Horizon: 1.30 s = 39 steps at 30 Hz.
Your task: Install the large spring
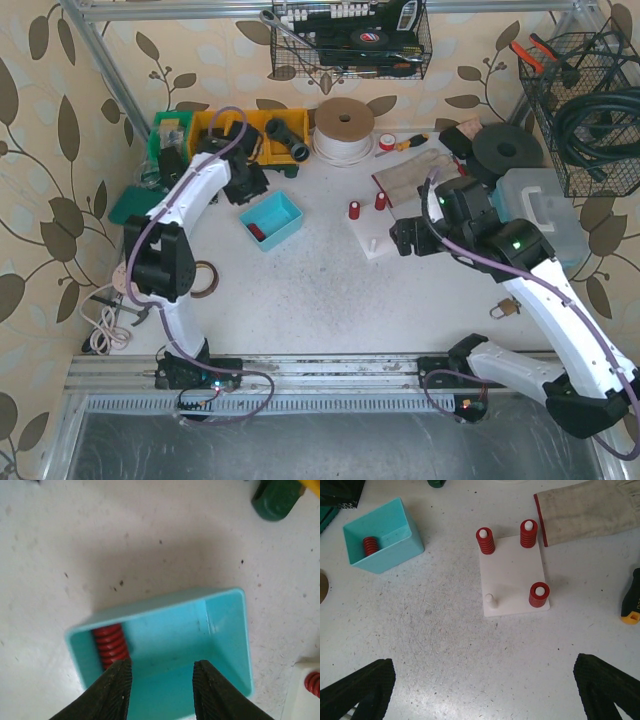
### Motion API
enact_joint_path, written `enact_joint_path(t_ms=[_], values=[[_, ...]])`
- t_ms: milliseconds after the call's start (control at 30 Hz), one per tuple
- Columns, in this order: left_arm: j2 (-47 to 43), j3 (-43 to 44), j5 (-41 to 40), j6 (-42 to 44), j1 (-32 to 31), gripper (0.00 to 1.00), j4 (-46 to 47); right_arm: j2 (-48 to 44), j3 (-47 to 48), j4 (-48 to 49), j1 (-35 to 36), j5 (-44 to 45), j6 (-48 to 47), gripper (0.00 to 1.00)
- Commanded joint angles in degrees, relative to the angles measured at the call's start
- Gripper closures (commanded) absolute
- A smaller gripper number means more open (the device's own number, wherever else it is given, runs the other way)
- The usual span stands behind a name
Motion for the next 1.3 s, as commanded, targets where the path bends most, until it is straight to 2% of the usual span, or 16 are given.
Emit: enact_joint_path(t_ms=[0, 67, 200, 367, 500, 1067, 1267], values=[[4.24, 6.00, -4.46, -15.72, -3.84, 0.60, -9.74, -2.30, -1.37, -0.01, 0.06, 0.85, 1.29, 0.04], [6.60, 8.06, -5.29, -18.67, -4.50, 0.60, -13.40, -3.04, -1.54, -0.34, 0.07, 1.17, 1.30, 0.04], [9.45, 8.36, -6.88, -19.89, -4.90, 0.61, -13.90, -4.15, -1.69, -1.00, 0.06, 1.76, 1.34, 0.04], [13.54, 10.75, -9.40, -19.34, -5.11, 0.57, -15.48, -5.10, -1.20, -2.18, 0.06, 2.96, 0.79, 0.04], [14.96, 9.33, -11.16, -20.14, -5.50, 0.55, -16.29, -4.99, -0.62, -2.57, 0.09, 3.20, 0.24, 0.04], [17.27, 4.19, -8.72, -25.22, -8.46, 0.55, -13.81, -4.20, -0.42, -2.57, 0.07, 3.13, 0.19, 0.04], [18.88, 2.90, -8.31, -25.00, -9.00, 0.54, -9.86, -4.68, -0.71, -3.19, 0.12, 3.66, 0.62, 0.04]])
